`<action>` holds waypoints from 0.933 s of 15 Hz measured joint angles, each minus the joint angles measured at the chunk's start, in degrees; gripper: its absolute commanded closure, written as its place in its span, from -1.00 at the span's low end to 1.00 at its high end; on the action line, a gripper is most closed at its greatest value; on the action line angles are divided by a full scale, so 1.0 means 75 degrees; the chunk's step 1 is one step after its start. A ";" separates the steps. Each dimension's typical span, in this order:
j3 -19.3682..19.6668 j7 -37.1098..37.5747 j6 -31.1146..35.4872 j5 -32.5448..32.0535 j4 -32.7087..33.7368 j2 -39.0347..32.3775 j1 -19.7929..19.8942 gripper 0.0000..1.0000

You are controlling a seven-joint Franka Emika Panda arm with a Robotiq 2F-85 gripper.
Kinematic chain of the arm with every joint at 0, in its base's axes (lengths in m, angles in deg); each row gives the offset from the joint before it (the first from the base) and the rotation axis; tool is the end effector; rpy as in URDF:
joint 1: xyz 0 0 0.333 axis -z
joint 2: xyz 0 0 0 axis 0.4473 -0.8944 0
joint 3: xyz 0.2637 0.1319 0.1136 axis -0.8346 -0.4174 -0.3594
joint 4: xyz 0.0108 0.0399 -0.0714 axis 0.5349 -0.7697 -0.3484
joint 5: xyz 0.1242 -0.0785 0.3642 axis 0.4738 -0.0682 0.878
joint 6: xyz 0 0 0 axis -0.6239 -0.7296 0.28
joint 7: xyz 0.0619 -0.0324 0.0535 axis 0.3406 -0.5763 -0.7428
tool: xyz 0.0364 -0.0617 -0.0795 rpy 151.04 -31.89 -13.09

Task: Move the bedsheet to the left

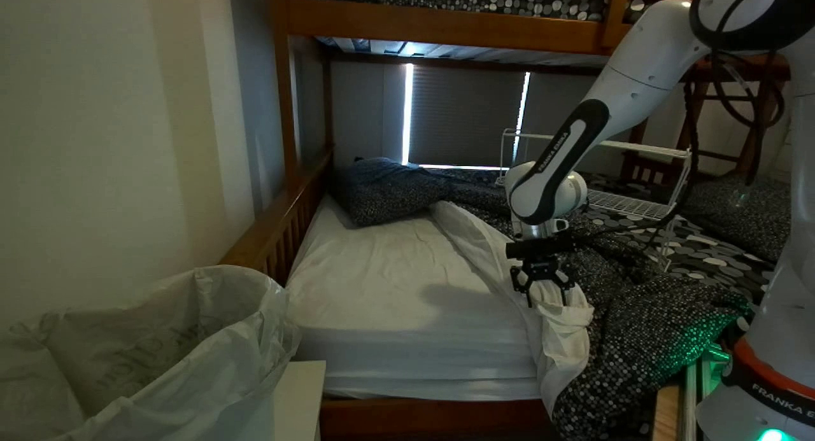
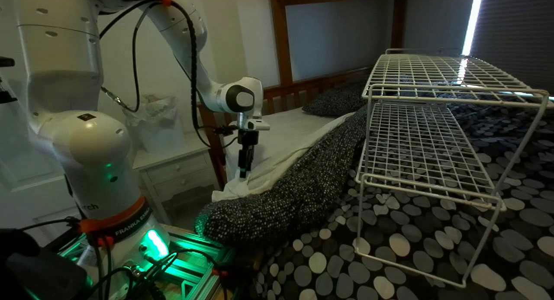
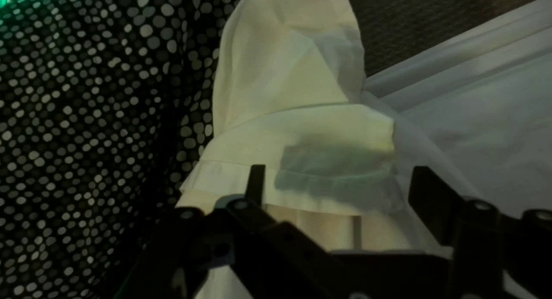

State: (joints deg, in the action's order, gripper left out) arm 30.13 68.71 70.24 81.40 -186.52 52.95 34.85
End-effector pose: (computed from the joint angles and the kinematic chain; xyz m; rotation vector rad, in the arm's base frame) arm 0.4225 -0.1295 0.1677 2.3750 -1.7016 -0.5101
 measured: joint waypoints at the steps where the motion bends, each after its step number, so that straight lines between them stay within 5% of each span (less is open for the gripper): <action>1: 0.0048 0.0054 0.0000 0.0000 0.0069 -0.0086 -0.0035 0.11; 7: 0.0236 0.0253 -0.0022 0.0000 0.0328 -0.0403 -0.0239 0.98; 14: 0.0454 0.0923 0.0343 -0.0493 0.0326 -0.0193 -0.0719 0.98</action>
State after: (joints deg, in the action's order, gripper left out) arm 33.54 75.63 72.81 77.70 -184.08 51.50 29.45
